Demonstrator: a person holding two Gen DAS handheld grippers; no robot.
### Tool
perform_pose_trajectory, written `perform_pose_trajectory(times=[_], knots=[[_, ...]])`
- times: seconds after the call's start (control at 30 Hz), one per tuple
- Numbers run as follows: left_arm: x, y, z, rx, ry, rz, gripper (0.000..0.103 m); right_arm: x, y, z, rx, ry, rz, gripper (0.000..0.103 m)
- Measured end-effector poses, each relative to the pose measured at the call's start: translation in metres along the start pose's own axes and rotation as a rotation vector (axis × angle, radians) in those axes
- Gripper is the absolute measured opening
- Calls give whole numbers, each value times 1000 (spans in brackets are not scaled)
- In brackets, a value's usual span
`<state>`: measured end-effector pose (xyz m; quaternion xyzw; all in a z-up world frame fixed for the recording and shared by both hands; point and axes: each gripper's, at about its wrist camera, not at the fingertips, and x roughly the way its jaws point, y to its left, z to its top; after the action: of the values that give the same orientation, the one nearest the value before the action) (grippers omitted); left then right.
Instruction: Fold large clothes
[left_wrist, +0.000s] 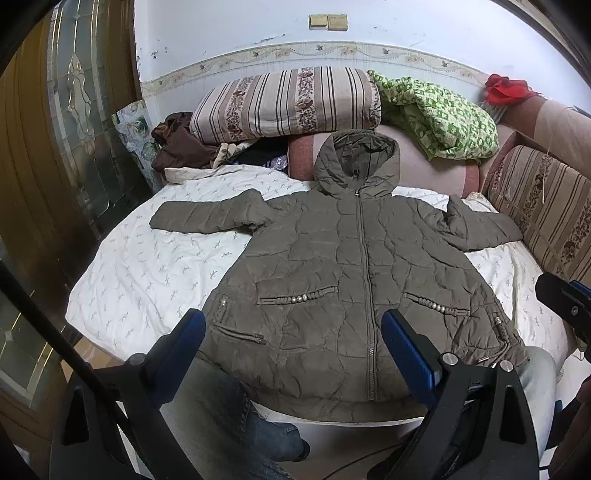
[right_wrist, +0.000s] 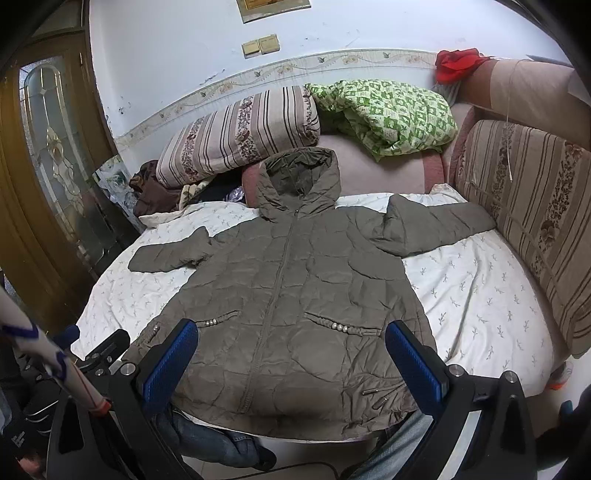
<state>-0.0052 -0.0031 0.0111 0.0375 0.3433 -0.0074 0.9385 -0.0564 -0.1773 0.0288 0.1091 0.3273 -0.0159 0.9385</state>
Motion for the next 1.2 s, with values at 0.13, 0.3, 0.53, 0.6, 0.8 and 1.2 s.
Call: perform_pose_trajectory(times=[0.13, 0.3, 0.53, 0.6, 0.8, 1.2], knots=[[5, -1, -1, -6, 9, -1, 95, 3, -3, 0, 8, 4, 5, 103], [7, -1, 0, -7, 11, 1, 95, 7, -5, 0, 11, 12, 10, 103], [12, -5, -1, 17, 16, -1, 95, 12, -7, -1, 15, 20, 9, 103], [13, -6, 0, 21, 11, 0, 95, 13, -7, -1, 15, 20, 6, 103], [17, -10, 0, 23, 12, -1, 95, 16, -8, 2, 11, 27, 4, 103], [28, -17, 14, 20, 11, -16, 95, 28, -17, 19, 55, 15, 50, 103]])
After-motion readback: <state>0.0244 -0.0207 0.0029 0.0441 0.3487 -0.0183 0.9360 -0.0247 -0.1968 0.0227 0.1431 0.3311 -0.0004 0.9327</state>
